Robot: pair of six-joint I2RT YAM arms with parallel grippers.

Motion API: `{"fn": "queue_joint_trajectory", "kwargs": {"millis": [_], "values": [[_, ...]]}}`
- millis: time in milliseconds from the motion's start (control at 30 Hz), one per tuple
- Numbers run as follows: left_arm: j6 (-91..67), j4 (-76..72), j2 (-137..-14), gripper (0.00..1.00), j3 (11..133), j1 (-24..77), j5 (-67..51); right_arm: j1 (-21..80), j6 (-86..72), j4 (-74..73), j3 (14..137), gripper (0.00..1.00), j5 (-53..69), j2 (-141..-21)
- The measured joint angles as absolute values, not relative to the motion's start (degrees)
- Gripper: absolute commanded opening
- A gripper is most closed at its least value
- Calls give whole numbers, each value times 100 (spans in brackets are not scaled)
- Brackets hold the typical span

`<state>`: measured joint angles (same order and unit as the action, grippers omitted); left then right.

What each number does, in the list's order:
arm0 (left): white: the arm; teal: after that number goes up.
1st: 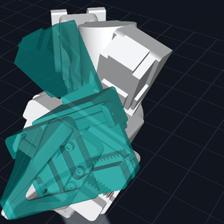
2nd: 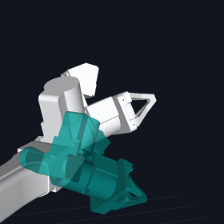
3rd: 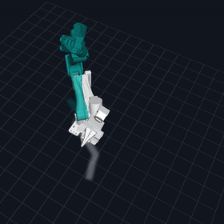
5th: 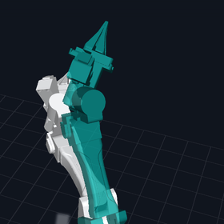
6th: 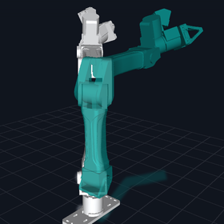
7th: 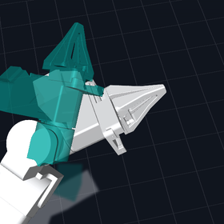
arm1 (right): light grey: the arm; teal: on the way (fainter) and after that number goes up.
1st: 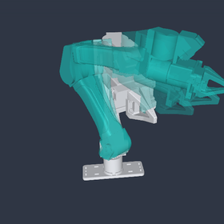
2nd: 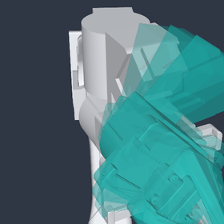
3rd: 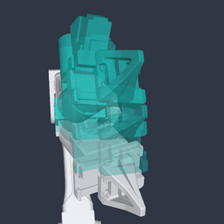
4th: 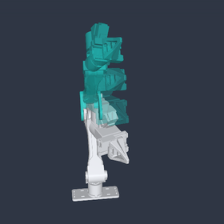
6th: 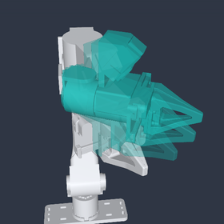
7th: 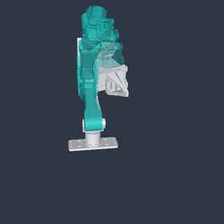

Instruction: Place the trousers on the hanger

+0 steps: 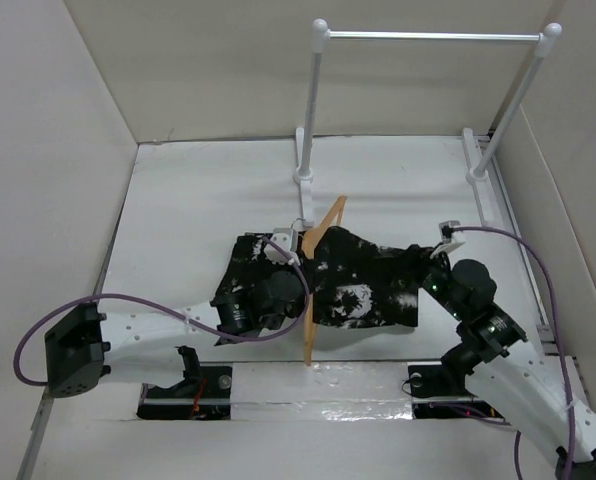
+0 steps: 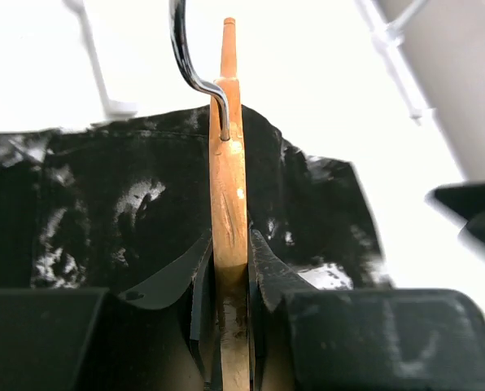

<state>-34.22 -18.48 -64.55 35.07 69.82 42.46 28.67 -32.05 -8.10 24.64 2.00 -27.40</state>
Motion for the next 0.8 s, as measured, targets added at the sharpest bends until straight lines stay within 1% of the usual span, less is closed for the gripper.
{"fn": "queue_joint_trajectory", "kwargs": {"millis": [100, 200, 300, 400, 600, 800], "values": [[-3301, -1804, -6401, 0, 3835, 7057, 4248, 3800, -3719, 102, 2324, 83, 200, -2956], [-3256, -1800, -6436, 0, 4062, 7078, 4241, 5183, -4014, 541, 2270, 79, -106, -3715], [-3234, -1747, -6510, 0, 4180, 7078, 4222, 6101, -4222, 886, 2311, 77, -462, -4440], [-3208, -1623, -6552, 0, 4217, 7076, 4219, 6366, -4348, 1199, 2368, 74, -716, -4960], [-3203, -1422, -6560, 0, 4278, 7065, 4193, 6539, -4372, 1544, 2585, 68, -1028, -5404], [-3310, -1498, -6539, 0, 4292, 7065, 4185, 6952, -4202, 1343, 3216, 71, -1608, -5531]]}}
